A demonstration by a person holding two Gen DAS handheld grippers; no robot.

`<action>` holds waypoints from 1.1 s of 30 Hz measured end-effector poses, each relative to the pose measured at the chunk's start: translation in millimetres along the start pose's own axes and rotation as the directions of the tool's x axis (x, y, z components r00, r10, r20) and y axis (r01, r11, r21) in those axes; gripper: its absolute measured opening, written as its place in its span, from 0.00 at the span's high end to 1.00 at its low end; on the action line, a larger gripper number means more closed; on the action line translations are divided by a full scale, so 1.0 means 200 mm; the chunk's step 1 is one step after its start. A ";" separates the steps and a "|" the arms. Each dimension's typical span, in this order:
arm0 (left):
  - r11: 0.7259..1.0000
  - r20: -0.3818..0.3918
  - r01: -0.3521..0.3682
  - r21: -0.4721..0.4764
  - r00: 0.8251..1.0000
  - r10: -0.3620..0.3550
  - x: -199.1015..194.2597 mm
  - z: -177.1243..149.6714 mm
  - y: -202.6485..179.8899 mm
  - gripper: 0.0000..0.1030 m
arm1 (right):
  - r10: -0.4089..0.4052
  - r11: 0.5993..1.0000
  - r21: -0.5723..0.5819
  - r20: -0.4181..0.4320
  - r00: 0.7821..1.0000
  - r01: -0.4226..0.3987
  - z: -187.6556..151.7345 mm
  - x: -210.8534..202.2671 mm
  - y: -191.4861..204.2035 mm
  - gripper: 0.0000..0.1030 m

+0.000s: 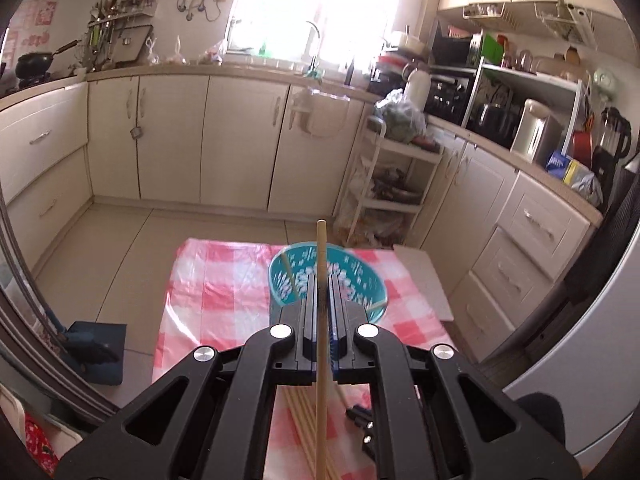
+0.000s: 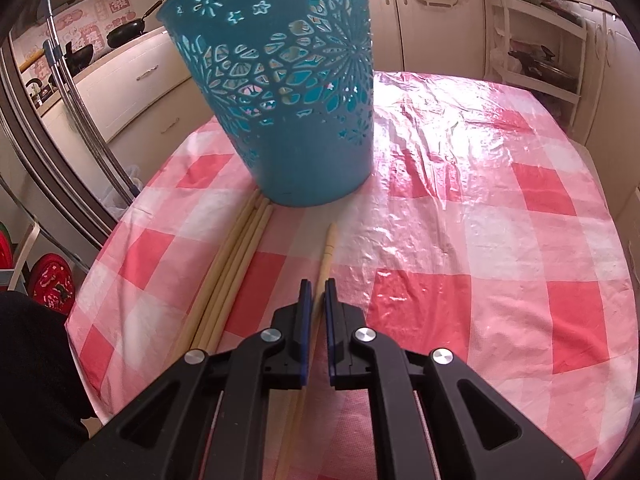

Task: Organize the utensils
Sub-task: 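Lift the chopstick into the teal basket and open the left gripper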

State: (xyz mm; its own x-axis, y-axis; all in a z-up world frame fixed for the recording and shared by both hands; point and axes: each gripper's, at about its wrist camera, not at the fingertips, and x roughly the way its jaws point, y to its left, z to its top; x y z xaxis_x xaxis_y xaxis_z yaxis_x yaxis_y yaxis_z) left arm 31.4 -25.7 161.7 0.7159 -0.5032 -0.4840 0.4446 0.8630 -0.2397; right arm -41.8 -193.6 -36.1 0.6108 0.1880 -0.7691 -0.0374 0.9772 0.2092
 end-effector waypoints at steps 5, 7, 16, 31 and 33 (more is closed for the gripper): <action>1.000 0.141 0.000 -0.007 0.990 0.001 0.05 0.23 -0.06 0.96 | 0.016 0.999 0.031 -0.005 1.000 -0.016 0.01 0.00 -0.02 0.94; 1.000 0.192 -0.003 -0.020 0.981 0.007 0.08 0.29 -0.06 0.96 | 0.021 0.999 0.039 -0.006 1.000 -0.021 0.01 0.00 -0.02 0.94; 0.989 0.257 -0.081 -0.120 0.960 0.110 0.46 0.37 -0.01 0.96 | 0.033 0.998 0.047 -0.006 0.999 -0.032 0.01 0.00 -0.04 0.94; 0.987 0.069 -0.156 -0.044 0.985 0.159 0.74 0.06 0.05 0.95 | 0.046 0.998 0.052 -0.002 0.999 -0.046 0.02 0.02 -0.04 0.93; 0.986 0.061 -0.165 -0.030 0.984 0.166 0.68 0.03 0.06 0.88 | 0.049 0.997 0.052 -0.002 0.999 -0.049 0.02 0.01 -0.04 0.93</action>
State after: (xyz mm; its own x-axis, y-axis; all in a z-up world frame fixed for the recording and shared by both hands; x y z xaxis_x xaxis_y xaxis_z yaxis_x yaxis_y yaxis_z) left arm 138.0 -84.0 97.8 0.8112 -0.3545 -0.4651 0.3042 0.9350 -0.1822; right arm -36.7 -201.6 -37.7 0.6067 0.2357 -0.7592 -0.0261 0.9604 0.2773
